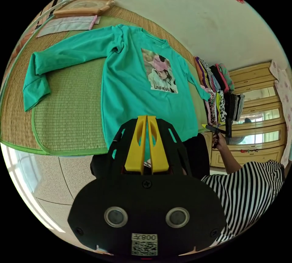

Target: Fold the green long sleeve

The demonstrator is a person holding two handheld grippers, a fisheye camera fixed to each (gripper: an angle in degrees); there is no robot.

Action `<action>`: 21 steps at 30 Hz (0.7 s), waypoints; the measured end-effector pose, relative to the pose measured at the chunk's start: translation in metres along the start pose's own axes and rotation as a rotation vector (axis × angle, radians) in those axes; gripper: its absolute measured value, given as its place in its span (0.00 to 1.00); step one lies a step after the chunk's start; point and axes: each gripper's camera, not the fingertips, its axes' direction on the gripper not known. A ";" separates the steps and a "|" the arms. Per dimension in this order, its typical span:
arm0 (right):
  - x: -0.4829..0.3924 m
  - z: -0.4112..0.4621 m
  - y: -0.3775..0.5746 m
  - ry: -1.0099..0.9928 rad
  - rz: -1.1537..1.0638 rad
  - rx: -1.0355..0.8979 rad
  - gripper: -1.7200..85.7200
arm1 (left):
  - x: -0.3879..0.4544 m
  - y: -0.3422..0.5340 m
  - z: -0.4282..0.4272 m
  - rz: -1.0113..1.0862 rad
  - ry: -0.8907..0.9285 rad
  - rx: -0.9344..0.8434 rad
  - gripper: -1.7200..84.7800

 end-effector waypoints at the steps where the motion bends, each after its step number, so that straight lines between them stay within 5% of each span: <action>1: -0.009 0.006 -0.008 0.023 -0.035 -0.011 0.02 | 0.010 -0.013 0.021 0.031 0.004 -0.040 0.02; 8: -0.014 0.045 -0.021 0.093 -0.088 -0.131 0.02 | 0.031 -0.062 0.155 0.031 -0.019 -0.298 0.02; 21: -0.049 0.007 -0.196 0.192 -0.313 0.145 0.02 | 0.105 -0.175 0.269 0.247 -0.025 -0.234 0.02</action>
